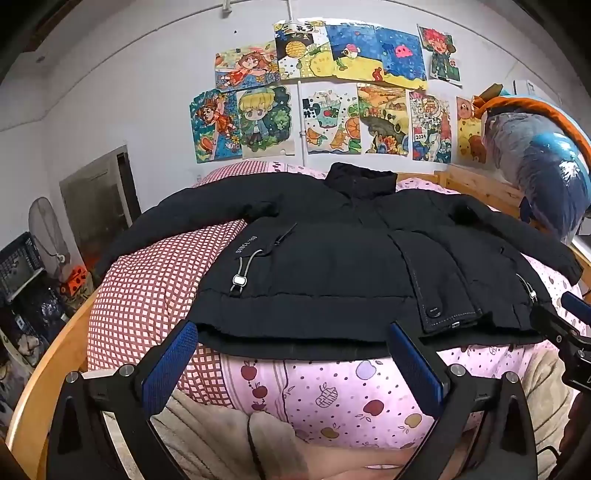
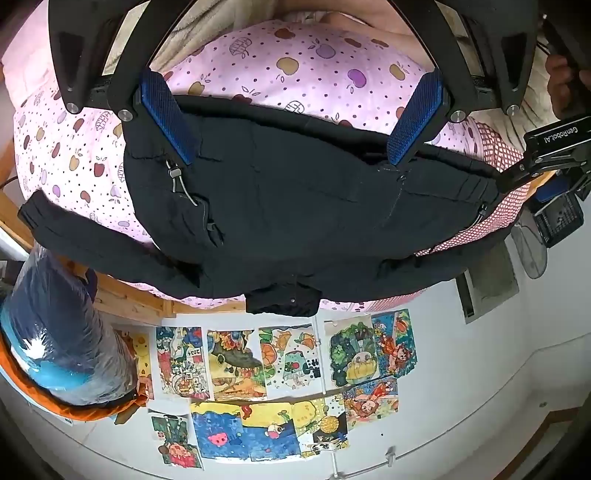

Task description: Fold large clothes

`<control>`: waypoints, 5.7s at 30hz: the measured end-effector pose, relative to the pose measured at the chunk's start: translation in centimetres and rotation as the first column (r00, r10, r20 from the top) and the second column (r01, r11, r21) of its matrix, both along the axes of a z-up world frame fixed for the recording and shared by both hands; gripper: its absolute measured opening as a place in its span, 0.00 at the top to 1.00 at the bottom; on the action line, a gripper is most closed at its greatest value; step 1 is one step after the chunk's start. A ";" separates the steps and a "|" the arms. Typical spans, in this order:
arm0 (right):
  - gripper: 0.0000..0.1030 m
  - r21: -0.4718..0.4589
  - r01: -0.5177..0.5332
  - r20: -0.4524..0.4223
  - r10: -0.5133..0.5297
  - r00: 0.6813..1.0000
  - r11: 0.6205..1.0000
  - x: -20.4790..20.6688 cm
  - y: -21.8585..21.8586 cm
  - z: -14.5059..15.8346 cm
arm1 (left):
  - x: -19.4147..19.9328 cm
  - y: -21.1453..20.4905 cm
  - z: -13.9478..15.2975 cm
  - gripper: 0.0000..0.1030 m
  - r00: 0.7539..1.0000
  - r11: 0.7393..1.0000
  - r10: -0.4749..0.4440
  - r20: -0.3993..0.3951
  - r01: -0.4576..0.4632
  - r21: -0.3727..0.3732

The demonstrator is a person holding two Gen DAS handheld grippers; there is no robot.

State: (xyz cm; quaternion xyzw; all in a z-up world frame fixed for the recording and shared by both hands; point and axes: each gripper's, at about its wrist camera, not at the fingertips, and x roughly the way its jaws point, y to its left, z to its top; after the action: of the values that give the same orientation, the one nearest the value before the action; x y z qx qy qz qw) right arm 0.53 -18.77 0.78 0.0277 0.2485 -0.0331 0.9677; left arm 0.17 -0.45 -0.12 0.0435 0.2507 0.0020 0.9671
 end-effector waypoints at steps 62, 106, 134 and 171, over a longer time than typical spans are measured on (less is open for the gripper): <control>0.01 0.011 0.007 -0.004 -0.007 1.000 1.000 0.0 -0.6 0.0 | 0.2 -0.1 -0.3 0.00 1.000 1.000 0.002 -0.004 -0.002 0.005; 0.01 0.208 0.465 -0.094 -0.456 0.885 0.860 4.0 -17.0 2.8 | 16.6 -5.4 11.3 0.00 0.937 0.937 -0.319 -0.143 0.335 0.104; 0.19 0.645 0.675 -0.170 -0.794 0.583 0.358 8.7 -32.0 -9.0 | 41.5 -31.5 -5.8 0.00 0.758 0.846 -0.476 -0.446 0.534 0.005; 0.26 0.497 -0.214 -0.212 0.356 0.910 0.841 37.7 0.5 3.3 | 34.7 11.4 1.3 0.01 0.908 0.798 -0.334 -0.252 0.129 -0.589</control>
State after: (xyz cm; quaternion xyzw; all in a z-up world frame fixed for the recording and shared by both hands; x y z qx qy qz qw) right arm 38.23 -18.26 4.06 0.2148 0.3924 0.1693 0.8782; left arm 34.85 10.98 1.18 -0.2111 0.3976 -0.1994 0.8704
